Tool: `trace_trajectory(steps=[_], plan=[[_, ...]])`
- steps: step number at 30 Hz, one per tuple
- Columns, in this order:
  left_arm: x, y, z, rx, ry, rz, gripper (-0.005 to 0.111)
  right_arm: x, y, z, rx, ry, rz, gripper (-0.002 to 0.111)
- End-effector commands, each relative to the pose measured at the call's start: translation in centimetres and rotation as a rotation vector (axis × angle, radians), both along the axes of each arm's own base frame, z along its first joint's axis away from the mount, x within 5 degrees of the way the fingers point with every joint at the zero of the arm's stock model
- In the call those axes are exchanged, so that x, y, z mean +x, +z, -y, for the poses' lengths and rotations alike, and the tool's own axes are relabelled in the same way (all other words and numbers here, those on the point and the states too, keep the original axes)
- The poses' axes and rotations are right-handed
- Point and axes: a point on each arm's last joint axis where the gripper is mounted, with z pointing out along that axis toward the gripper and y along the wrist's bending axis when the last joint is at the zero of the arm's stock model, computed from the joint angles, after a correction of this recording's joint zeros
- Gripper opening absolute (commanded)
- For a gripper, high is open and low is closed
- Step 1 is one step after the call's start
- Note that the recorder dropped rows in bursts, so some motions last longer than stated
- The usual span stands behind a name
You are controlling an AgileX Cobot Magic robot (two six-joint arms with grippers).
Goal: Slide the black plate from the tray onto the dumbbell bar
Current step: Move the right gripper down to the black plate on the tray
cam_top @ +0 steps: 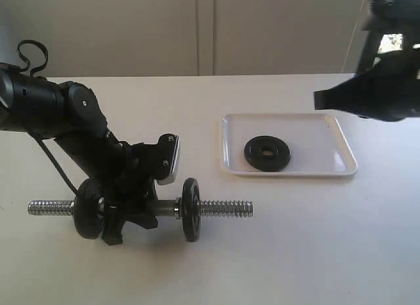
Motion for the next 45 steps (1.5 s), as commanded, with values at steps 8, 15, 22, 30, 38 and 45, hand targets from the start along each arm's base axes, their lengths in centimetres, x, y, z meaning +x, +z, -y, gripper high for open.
trace_trajectory(steps=[8, 15, 22, 30, 38, 45], plan=[[-0.4, 2.4, 0.7, -0.098, 0.046, 0.008, 0.0, 10.6, -4.4, -4.1, -0.19, 0.169, -0.356, 0.0], [-0.3, 2.4, 0.7, -0.099, 0.049, 0.014, 0.0, 15.7, -7.6, -6.4, -0.128, 0.2, -0.455, 0.003], [-0.3, 2.4, 0.7, -0.099, 0.048, 0.012, 0.0, 16.4, -8.2, -6.5, -0.133, 0.205, -0.412, 0.103], [-0.3, 2.4, 0.7, -0.099, 0.049, 0.009, 0.0, 16.3, -8.3, -6.5, -0.135, 0.2, -0.431, 0.105], [-0.3, 2.4, 0.7, -0.099, 0.05, 0.011, 0.0, 16.8, -11.0, -6.8, -0.128, 0.179, -0.522, 0.105], [-0.3, 2.4, 0.7, -0.103, 0.054, 0.011, 0.0, 18.3, -12.4, -8.0, -0.163, 0.148, -0.601, 0.105]])
